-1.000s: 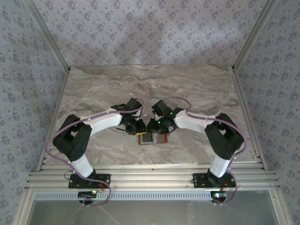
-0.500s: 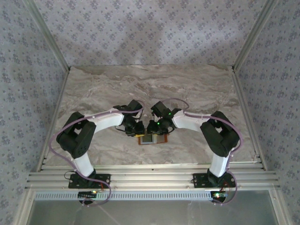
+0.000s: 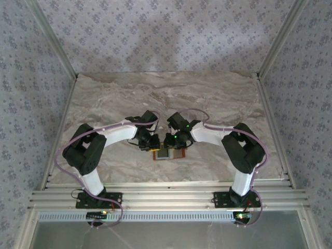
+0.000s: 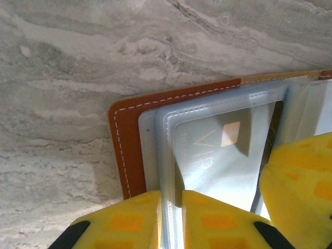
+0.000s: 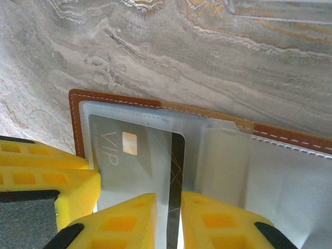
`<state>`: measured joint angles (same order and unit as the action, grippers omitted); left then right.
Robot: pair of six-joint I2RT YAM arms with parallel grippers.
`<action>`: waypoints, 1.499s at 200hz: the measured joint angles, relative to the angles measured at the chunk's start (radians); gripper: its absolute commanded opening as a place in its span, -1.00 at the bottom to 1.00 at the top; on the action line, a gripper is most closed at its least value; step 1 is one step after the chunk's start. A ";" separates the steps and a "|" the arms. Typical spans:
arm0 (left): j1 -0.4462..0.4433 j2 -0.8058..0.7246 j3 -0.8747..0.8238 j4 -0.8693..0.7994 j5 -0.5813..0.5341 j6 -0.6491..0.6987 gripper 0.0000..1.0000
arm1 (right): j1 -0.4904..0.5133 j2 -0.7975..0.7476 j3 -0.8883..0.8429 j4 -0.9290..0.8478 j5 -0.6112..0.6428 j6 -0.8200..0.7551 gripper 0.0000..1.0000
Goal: Take the credit cards out of the card holder
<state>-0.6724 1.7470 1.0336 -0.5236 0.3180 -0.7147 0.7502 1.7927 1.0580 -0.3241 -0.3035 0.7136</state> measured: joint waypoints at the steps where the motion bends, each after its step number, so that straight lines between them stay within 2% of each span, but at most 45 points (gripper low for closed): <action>1: 0.000 0.000 0.000 0.000 0.000 0.000 -0.65 | 0.000 0.000 0.000 0.000 0.000 0.000 -0.60; 37: 0.000 0.000 0.000 0.000 0.000 0.000 -0.65 | 0.000 0.005 -0.002 0.008 -0.004 0.000 -0.53; 85: 0.000 0.000 0.000 0.000 0.000 0.000 -0.66 | -0.008 0.004 -0.031 0.054 -0.034 0.003 -0.60; 126: 0.000 0.000 0.000 0.000 0.000 0.000 -0.66 | -0.039 -0.018 -0.103 0.163 -0.102 0.031 -0.68; 204: 0.006 0.000 0.000 -0.005 -0.005 0.000 -0.66 | -0.086 -0.039 -0.256 0.459 -0.236 0.145 -0.72; 300: 0.011 -0.011 -0.012 -0.007 -0.012 -0.001 -0.64 | -0.092 -0.050 -0.309 0.619 -0.290 0.180 -0.68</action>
<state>-0.6613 1.7363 1.0218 -0.5308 0.3058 -0.7158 0.6586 1.7428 0.7486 0.2947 -0.5930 0.8940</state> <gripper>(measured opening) 0.180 0.166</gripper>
